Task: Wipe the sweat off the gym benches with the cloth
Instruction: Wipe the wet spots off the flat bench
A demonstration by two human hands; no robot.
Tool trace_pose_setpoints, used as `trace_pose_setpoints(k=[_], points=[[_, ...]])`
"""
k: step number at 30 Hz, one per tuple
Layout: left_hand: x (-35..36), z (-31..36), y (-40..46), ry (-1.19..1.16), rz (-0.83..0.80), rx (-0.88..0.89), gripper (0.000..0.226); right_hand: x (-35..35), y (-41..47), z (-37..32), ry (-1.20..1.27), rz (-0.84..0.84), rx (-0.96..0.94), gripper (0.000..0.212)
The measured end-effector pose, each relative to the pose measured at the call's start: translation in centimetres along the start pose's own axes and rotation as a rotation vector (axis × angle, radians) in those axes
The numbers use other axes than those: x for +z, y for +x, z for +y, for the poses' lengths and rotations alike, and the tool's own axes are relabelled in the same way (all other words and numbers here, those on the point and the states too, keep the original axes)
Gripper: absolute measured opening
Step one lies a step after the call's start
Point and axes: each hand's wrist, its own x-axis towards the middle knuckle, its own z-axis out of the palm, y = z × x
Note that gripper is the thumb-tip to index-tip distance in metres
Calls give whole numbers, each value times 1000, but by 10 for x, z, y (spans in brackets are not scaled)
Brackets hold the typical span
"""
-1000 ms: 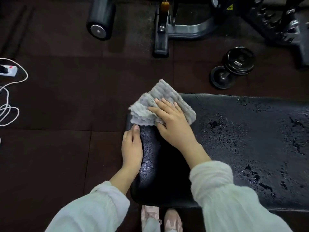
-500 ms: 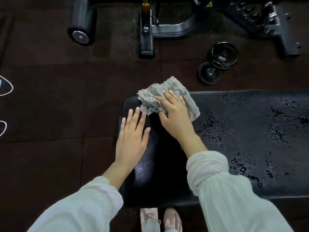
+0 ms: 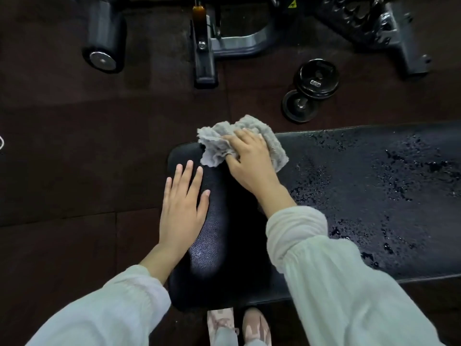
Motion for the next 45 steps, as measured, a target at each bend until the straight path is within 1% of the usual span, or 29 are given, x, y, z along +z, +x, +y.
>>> trace_pose_setpoints(k=[3, 5, 6, 9, 10, 11, 14, 16, 18, 21, 23, 26, 29, 31, 32, 34, 36, 38, 40, 41, 45], points=[[0, -1, 0, -12, 6, 4, 53, -3, -24, 3, 49, -70, -90, 45], [1, -1, 0, -23, 11, 2, 54, -15, -45, 29, 4, -13, -113, 45], [0, -1, 0, -29, 13, 0, 55, -24, -52, 45, -16, 40, -50, 46], [1, -1, 0, -36, 16, -19, 58, -45, -53, 72, 2, 204, 226, 52], [1, 0, 0, -40, 15, -23, 58, -46, -49, 71, 17, 228, 280, 53], [1, 1, 0, -45, 18, -24, 58, -43, -45, 67, 20, 229, 291, 53], [0, 2, -1, -48, 17, -25, 60, -25, -53, 43, 34, 168, 182, 50], [0, 2, -1, -45, 9, -23, 61, -11, -76, 30, 37, 118, 99, 47], [0, 1, -1, -51, 5, -18, 62, -2, -105, 21, 23, 80, 22, 50], [-1, 1, 0, -69, 8, -23, 57, -1, -147, 18, -17, 26, -44, 49], [-1, 2, 0, -81, 14, -30, 54, -9, -165, 31, -28, 53, -14, 47], [-2, 3, -1, -98, 17, -27, 53, -25, -167, 57, -63, 184, 110, 46], [-2, 2, -1, -100, 12, -30, 54, -33, -140, 63, -15, 264, 267, 46], [-1, 2, 0, -96, 11, -27, 54, -28, -119, 50, 36, 254, 299, 48], [-1, 2, 0, -95, 10, -25, 54, -21, -114, 41, 51, 228, 272, 48], [-1, 1, 0, -92, 4, -19, 55, -5, -123, 21, 53, 149, 138, 45], [-2, 1, 0, -91, -5, -16, 55, 9, -155, 3, 40, 55, -11, 44], [-2, 1, -1, -96, -7, -18, 54, 13, -195, 1, 19, 15, -109, 41], [-2, 1, -2, -95, -6, -15, 51, 10, -230, 16, -18, 36, -149, 37], [-3, 1, -1, -95, -9, -13, 49, 6, -241, 26, -35, 68, -139, 37], [-5, 4, -1, -86, -9, -24, 48, -16, -239, 62, -88, 254, 35, 41]])
